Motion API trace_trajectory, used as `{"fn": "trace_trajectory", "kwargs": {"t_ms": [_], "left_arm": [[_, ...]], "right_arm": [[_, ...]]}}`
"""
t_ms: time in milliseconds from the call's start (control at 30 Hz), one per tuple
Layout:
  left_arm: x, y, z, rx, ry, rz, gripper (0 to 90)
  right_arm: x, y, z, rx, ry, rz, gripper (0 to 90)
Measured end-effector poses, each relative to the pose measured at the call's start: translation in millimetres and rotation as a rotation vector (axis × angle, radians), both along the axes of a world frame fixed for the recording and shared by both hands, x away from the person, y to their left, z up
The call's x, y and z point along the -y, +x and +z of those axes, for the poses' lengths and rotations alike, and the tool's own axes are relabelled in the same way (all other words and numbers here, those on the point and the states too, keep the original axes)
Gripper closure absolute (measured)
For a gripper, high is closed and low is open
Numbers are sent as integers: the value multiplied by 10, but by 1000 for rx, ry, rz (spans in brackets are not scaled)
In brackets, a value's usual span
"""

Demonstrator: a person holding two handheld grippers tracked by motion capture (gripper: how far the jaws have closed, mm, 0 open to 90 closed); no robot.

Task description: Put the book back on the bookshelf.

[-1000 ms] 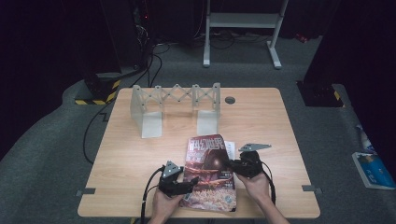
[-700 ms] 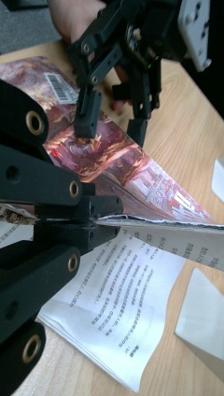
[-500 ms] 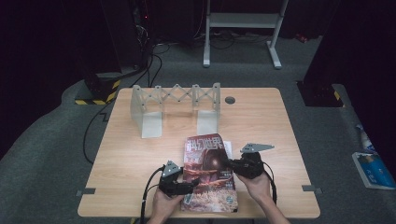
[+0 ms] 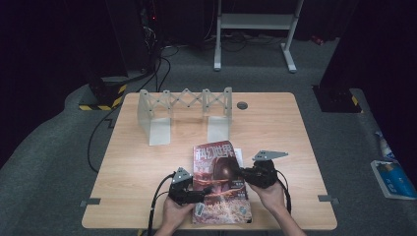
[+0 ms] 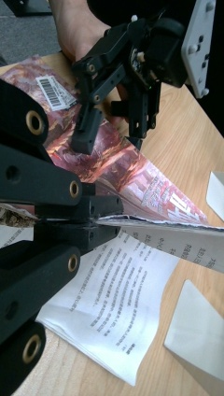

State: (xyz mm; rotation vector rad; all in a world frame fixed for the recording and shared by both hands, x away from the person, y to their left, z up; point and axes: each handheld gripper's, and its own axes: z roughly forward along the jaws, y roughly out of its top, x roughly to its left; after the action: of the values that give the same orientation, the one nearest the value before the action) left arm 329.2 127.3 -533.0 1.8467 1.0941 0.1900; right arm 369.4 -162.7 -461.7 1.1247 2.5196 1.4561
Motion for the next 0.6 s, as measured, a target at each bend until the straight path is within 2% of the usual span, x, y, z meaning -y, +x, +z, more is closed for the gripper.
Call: {"fn": "trace_trajectory", "kwargs": {"t_ms": [233, 267, 467, 533, 600], "left_arm": [[-45, 2, 1, -21, -18, 33, 384], [-49, -2, 0, -19, -15, 38, 412], [-61, -7, -1, -18, -10, 52, 471], [-60, -7, -3, -20, -8, 63, 514], [-59, -9, -3, -19, -4, 67, 522]], "right_arm": [[-21, 50, -97, -23, -25, -24, 882], [-21, 65, -125, -38, -29, -31, 881], [-58, 83, -172, -36, -67, -44, 879], [-78, 91, -217, -28, -106, -68, 871], [-79, 97, -233, -26, -110, -72, 867]]}}
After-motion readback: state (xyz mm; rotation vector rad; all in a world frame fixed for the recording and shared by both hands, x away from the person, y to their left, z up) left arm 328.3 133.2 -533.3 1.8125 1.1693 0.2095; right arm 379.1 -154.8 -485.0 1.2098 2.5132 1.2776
